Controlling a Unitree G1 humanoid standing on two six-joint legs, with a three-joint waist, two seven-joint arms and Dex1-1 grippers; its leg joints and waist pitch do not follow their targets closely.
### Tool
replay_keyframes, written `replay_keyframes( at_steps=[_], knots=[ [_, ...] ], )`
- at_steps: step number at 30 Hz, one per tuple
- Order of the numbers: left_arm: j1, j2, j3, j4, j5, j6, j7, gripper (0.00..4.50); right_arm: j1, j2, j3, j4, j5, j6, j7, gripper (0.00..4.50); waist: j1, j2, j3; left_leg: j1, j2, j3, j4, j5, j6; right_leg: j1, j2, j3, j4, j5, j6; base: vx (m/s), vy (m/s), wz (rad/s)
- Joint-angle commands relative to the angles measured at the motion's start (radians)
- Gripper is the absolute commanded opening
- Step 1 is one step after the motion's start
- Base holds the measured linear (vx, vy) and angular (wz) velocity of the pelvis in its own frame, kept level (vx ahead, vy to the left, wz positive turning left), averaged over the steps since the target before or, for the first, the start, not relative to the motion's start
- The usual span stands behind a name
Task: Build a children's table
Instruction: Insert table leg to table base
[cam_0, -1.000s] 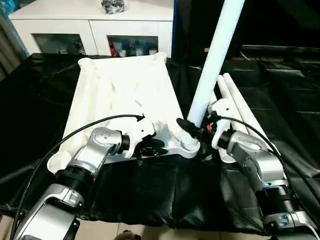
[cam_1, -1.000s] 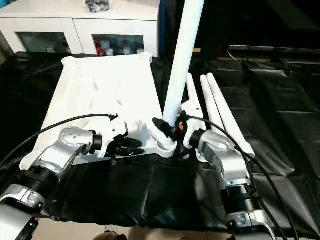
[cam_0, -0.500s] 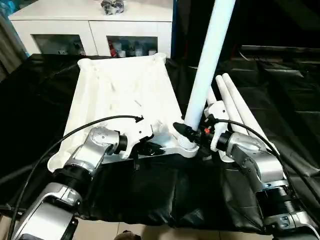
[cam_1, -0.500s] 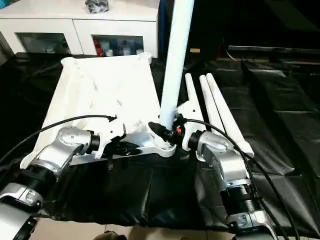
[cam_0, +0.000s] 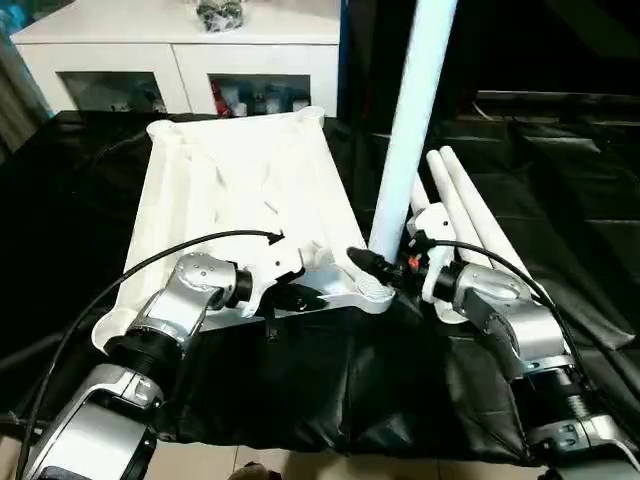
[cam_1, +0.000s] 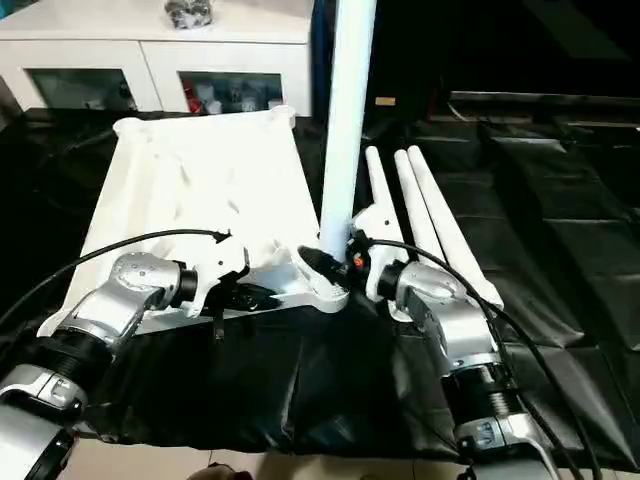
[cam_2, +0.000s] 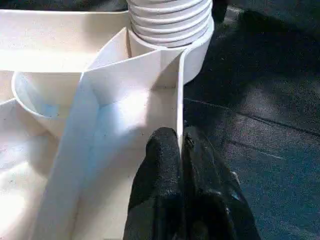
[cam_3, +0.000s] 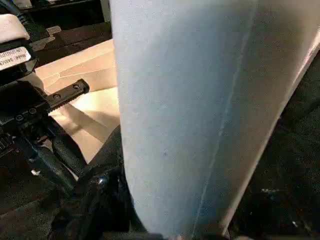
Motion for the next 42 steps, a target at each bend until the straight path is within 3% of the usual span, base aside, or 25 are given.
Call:
replay_keyframes(
  at_steps=[1,5,9,11,17,21,26,28,29,32,34,37,38,41,42],
  knots=[
    [-0.005,-0.004,0.031,0.002,-0.032,-0.013,-0.013,0.00,0.020,-0.011,0.017,0.056,-0.033,0.032,-0.002,1.91,0.004,-0.003,-0.065,0.025,0.052,-0.026,-0.072,-0.190,0.018,0.046,-0.085,0.045,-0.086,-0.073,-0.241,0.000,0.000,0.00],
    [-0.007,-0.007,0.032,0.007,-0.028,-0.015,-0.014,0.00,0.021,-0.007,0.008,0.066,-0.026,0.030,-0.007,1.91,0.003,-0.001,-0.064,0.026,0.053,-0.026,-0.074,-0.202,0.015,0.045,-0.086,0.045,-0.088,-0.085,-0.242,0.000,0.000,0.00],
    [-0.009,-0.013,0.035,0.009,-0.027,-0.013,-0.005,0.00,0.017,0.033,-0.072,0.091,0.048,0.031,-0.040,1.91,0.002,0.000,-0.063,0.027,0.053,-0.027,-0.075,-0.226,0.011,0.045,-0.088,0.046,-0.092,-0.116,-0.246,0.000,0.000,0.00],
    [-0.016,-0.019,0.039,0.018,-0.023,-0.013,0.010,0.00,0.018,0.063,-0.148,0.107,0.120,0.041,-0.061,1.91,0.003,0.002,-0.063,0.029,0.053,-0.026,-0.076,-0.225,0.010,0.044,-0.089,0.047,-0.093,-0.118,-0.246,0.000,0.000,0.00],
    [-0.031,-0.033,0.049,0.043,-0.016,-0.022,0.045,0.00,0.080,0.072,-0.160,0.106,0.128,-0.003,-0.041,1.91,0.011,0.001,-0.065,0.026,0.052,-0.024,-0.073,-0.190,0.024,0.045,-0.089,0.046,-0.091,-0.074,-0.240,0.000,0.000,0.00],
    [-0.039,-0.041,0.053,0.056,-0.011,-0.031,0.062,0.00,0.130,0.076,-0.136,0.074,0.096,-0.054,-0.045,1.91,0.013,0.002,-0.062,0.029,0.054,-0.026,-0.079,-0.225,0.014,0.041,-0.089,0.046,-0.099,-0.156,-0.221,0.000,0.000,0.00],
    [-0.044,-0.046,0.054,0.063,-0.009,-0.035,0.063,0.00,0.158,0.058,-0.075,0.033,0.029,-0.076,-0.074,1.91,0.014,0.001,-0.058,0.030,0.053,-0.026,-0.084,-0.235,0.012,0.041,-0.090,0.047,-0.104,-0.186,-0.208,0.000,0.000,0.00],
    [-0.045,-0.048,0.051,0.064,-0.004,-0.037,0.058,0.00,0.153,0.047,-0.054,0.030,0.009,-0.084,-0.069,1.91,0.011,0.008,-0.054,0.036,0.053,-0.027,-0.089,-0.272,0.000,0.039,-0.089,0.047,-0.112,-0.238,-0.201,0.000,0.000,0.00],
    [-0.046,-0.047,0.045,0.066,0.001,-0.043,0.056,0.00,0.139,0.043,-0.038,0.031,-0.004,-0.084,-0.066,1.91,0.010,0.005,-0.056,0.040,0.055,-0.029,-0.092,-0.286,-0.007,0.042,-0.092,0.048,-0.114,-0.261,-0.197,0.000,0.000,0.00],
    [-0.044,-0.045,0.044,0.067,0.004,-0.047,0.052,0.00,0.114,0.029,0.005,0.034,-0.029,-0.062,-0.033,1.91,0.009,0.005,-0.058,0.035,0.054,-0.028,-0.090,-0.250,0.003,0.044,-0.090,0.048,-0.109,-0.199,-0.204,0.000,0.000,0.00],
    [-0.043,-0.044,0.043,0.066,0.005,-0.046,0.050,0.00,0.109,0.021,0.025,0.035,-0.041,-0.056,-0.013,1.91,0.009,-0.002,-0.058,0.034,0.054,-0.027,-0.090,-0.244,0.010,0.045,-0.090,0.048,-0.108,-0.192,-0.208,0.000,0.000,0.00],
    [-0.042,-0.041,0.043,0.068,0.005,-0.049,0.048,0.00,0.103,0.017,0.044,0.045,-0.055,-0.060,0.002,1.91,0.009,0.002,-0.057,0.035,0.054,-0.027,-0.090,-0.246,0.012,0.043,-0.091,0.048,-0.111,-0.216,-0.205,0.000,0.000,0.00],
    [-0.041,-0.038,0.042,0.069,0.006,-0.051,0.043,0.00,0.098,0.013,0.061,0.057,-0.060,-0.071,0.026,1.91,0.010,-0.004,-0.056,0.034,0.055,-0.028,-0.090,-0.244,0.014,0.044,-0.093,0.049,-0.110,-0.221,-0.205,0.000,0.000,0.00],
    [-0.041,-0.030,0.037,0.068,0.007,-0.055,0.023,0.00,0.094,0.010,0.074,0.068,-0.053,-0.081,0.058,1.91,0.009,-0.001,-0.056,0.034,0.056,-0.028,-0.091,-0.250,0.013,0.042,-0.091,0.048,-0.112,-0.234,-0.202,0.000,0.000,0.00],
    [-0.041,-0.030,0.037,0.068,0.007,-0.055,0.023,0.00,0.094,0.010,0.074,0.068,-0.053,-0.081,0.058,1.91,0.011,-0.010,-0.056,0.031,0.056,-0.028,-0.091,-0.240,0.018,0.045,-0.093,0.049,-0.109,-0.224,-0.201,0.000,0.000,0.00]
  ],
)
